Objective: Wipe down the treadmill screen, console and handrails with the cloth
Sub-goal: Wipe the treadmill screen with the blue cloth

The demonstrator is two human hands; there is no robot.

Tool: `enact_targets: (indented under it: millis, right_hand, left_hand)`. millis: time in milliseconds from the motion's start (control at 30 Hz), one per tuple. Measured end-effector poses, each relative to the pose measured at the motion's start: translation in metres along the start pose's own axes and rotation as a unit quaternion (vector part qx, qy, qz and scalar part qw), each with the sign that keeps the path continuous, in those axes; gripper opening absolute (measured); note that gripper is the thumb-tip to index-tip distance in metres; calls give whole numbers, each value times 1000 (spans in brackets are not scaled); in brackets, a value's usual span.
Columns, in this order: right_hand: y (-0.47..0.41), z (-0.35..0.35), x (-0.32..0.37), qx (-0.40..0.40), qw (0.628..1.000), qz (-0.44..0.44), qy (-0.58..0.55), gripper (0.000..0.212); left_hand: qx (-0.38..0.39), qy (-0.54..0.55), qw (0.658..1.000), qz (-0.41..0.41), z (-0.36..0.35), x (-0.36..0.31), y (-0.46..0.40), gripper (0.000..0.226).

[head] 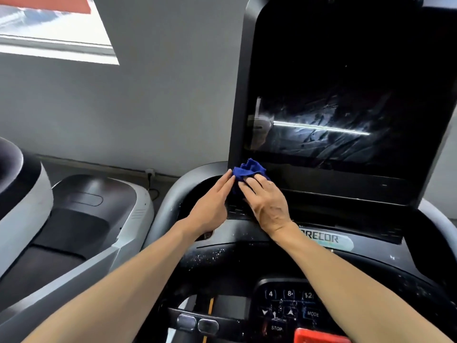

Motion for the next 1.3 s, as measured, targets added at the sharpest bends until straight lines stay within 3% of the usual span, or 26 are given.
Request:
enact_targets:
  millis: [200, 367, 533, 700, 833, 1100, 1300]
  right_hand:
    - [55, 28, -79, 14, 996, -70, 51, 29]
    - [8, 17, -21, -6, 1000, -5, 19, 11]
    - [-19, 9, 5, 0, 1000, 20, -10, 23]
    - [36, 31, -65, 13, 1000, 2, 0, 12]
    - [77, 46, -113, 23, 996, -51, 63, 15]
    - [0, 9, -8, 7, 998, 49, -24, 25]
    - [27, 8, -29, 32, 999, 39, -1, 34]
  left_hand:
    - [-9, -75, 997, -17, -9, -8, 3, 93]
    - [-24, -89, 995, -34, -7, -9, 1, 95]
    - [-17, -92, 995, -41, -5, -11, 1, 96]
    - [-31, -128, 991, -36, -11, -17, 4, 90]
    - [-40, -142, 989, -15, -16, -25, 6, 90]
    - [-36, -101, 994, 14, -7, -30, 8, 95]
    - [-33, -99, 995, 3, -5, -26, 8, 93]
Point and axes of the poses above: each hand's wrist, its own y-axis away from the middle knuckle, its own z-axis out of the back of the hand, x = y × z, the point moved 10 cm from there along -y, towards the middle knuckle
